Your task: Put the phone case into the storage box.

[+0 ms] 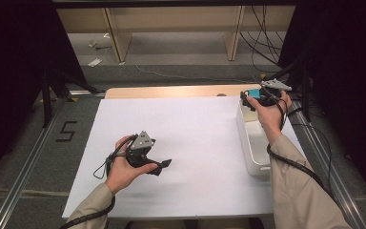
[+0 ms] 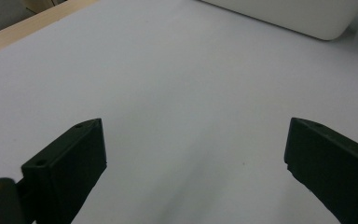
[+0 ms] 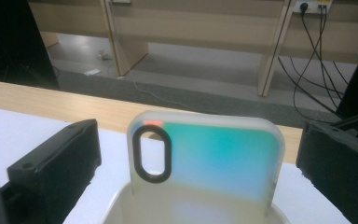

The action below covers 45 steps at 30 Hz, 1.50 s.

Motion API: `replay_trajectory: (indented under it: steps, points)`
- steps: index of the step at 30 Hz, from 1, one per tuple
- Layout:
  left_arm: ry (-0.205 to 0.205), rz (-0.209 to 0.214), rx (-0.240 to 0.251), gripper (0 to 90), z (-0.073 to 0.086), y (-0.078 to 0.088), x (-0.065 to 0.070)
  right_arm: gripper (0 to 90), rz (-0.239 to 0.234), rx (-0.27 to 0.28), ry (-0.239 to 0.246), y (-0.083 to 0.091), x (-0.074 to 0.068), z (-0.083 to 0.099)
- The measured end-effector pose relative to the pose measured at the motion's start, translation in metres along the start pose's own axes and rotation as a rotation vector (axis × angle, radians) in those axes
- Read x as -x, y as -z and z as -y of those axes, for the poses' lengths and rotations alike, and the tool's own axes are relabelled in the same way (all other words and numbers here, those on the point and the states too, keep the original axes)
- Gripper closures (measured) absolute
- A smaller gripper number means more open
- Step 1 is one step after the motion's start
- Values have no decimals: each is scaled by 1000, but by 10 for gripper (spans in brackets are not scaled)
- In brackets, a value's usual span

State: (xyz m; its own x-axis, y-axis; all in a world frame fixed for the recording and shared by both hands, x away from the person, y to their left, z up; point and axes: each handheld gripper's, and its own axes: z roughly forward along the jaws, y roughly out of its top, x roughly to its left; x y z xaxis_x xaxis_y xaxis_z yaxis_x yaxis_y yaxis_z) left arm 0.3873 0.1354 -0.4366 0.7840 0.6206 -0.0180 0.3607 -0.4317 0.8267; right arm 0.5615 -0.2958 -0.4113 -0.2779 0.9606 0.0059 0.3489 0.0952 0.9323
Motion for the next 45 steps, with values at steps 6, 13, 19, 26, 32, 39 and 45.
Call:
replay_trajectory:
  steps: [6,13,19,26,32,39,45]
  points:
    - [-3,1,-4,47,0,-1,1,5,0,8,5,4,-1,-2]
    - [1,-3,0,47,0,-1,1,5,-6,16,5,12,-3,-5]
    - [1,-5,-2,47,0,-1,0,6,-12,22,11,17,-3,-7]
    - [2,-7,-1,46,0,-1,1,14,-23,29,15,26,-5,-10]
    - [1,-8,6,47,-1,0,1,21,-45,42,2,37,-7,-12]
    - [7,-10,10,46,-2,1,1,28,-85,45,14,50,-15,-14]
    - [6,-9,10,46,-2,1,2,37,-135,46,26,60,-24,-13]
